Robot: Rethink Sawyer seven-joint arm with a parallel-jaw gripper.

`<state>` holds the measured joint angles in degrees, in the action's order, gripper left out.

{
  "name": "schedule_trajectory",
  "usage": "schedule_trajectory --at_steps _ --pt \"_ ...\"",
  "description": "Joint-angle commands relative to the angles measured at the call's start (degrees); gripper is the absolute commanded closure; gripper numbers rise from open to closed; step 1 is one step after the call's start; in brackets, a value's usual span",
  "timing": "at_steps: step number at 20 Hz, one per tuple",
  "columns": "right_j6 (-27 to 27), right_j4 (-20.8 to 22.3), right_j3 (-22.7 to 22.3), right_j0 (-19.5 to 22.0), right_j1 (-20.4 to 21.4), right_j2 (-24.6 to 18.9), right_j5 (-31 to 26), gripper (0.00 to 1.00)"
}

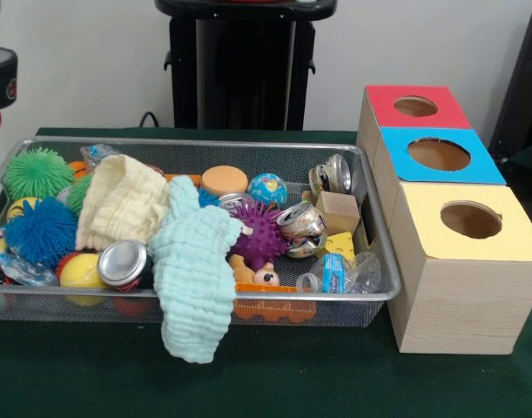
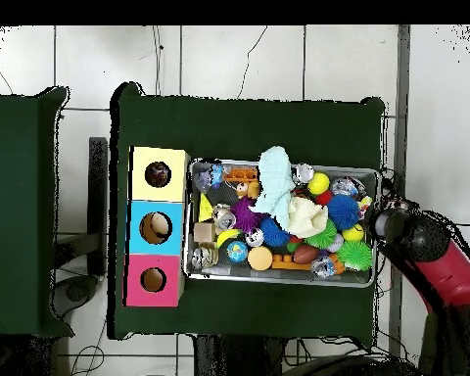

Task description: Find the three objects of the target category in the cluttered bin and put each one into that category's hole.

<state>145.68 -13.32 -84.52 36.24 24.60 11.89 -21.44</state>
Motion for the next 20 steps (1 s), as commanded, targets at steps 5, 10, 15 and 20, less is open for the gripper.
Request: schedule_trajectory --at_steps 5,10,15,20 --pt "-1.85 3.75 1.78 3.04 -7.16 -8.12 5.0 0.0" --pt "0.21 2.08 1.08 2.15 -6.96 -9.03 4.58 0.0" --pt "0.74 1.5 0.57 1.95 -6.06 -9.41 3.58 0.0" --pt "0.4 1.66 0.61 2.13 -5.84 -9.66 3.16 0.0"
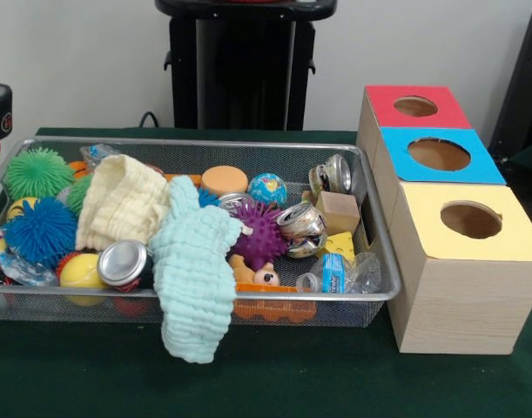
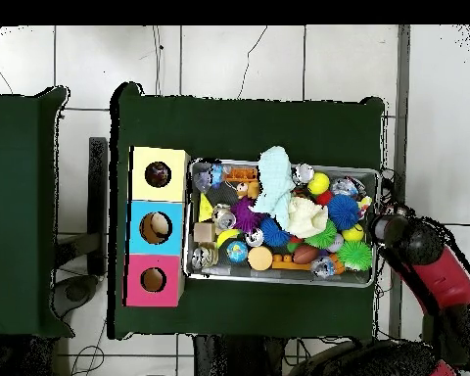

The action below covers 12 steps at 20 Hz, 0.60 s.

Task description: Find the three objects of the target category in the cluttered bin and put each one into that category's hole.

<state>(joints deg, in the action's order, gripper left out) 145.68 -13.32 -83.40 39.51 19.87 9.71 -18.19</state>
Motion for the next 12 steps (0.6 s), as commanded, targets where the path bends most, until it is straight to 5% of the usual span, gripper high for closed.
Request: schedule_trajectory --at_steps 1,8,12 --pt "0.18 1.73 -0.52 -0.95 -1.09 -7.65 -0.1 0.0" --pt "-2.66 3.25 0.48 2.18 -3.47 -11.07 2.95 0.0" --pt "-1.94 3.07 -1.22 1.43 -0.93 -10.03 0.38 0.0"
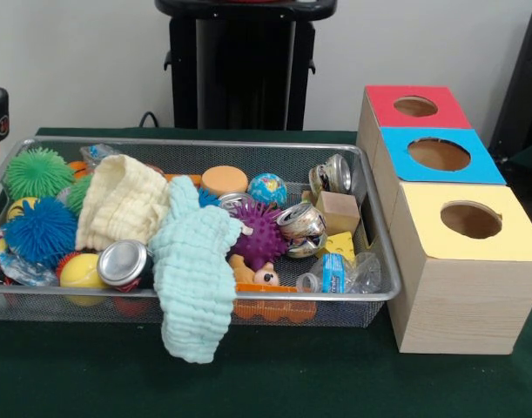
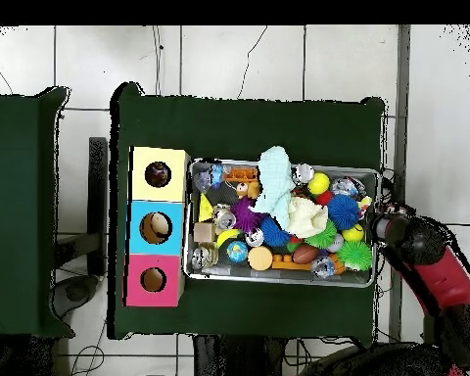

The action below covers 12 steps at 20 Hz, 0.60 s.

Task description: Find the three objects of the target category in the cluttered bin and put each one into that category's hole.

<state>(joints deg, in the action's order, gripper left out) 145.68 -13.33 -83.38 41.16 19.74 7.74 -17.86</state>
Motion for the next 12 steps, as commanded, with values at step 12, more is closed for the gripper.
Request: schedule_trajectory --at_steps 12 --pt "-0.47 2.34 -1.7 -3.77 4.22 -3.62 -8.43 0.0"
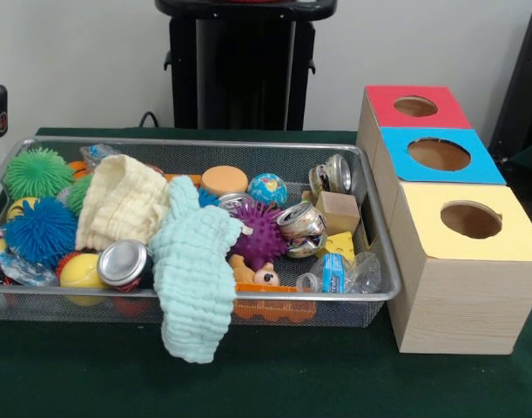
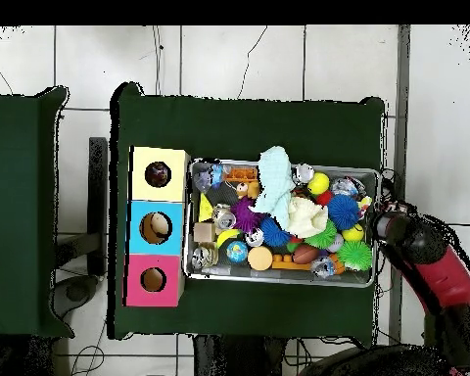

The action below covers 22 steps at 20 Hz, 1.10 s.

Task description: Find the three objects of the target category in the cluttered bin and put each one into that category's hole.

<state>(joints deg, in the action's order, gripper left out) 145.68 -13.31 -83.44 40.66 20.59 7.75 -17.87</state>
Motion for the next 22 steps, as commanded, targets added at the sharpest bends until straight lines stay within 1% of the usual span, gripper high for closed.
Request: schedule_trajectory --at_steps 1,9,12,15,22 --pt "-0.58 2.34 -1.38 -3.38 3.59 -3.34 -9.05 0.0" --pt "-0.5 1.98 -0.16 -4.01 3.86 -2.25 -11.08 0.0" --pt "0.22 1.58 -0.75 -4.15 3.79 -2.58 -10.43 0.0" --pt "2.18 0.6 -1.23 -5.13 2.98 -2.91 -8.87 0.0" --pt "4.55 -0.86 -1.36 -7.07 2.46 -2.73 -8.26 0.0"
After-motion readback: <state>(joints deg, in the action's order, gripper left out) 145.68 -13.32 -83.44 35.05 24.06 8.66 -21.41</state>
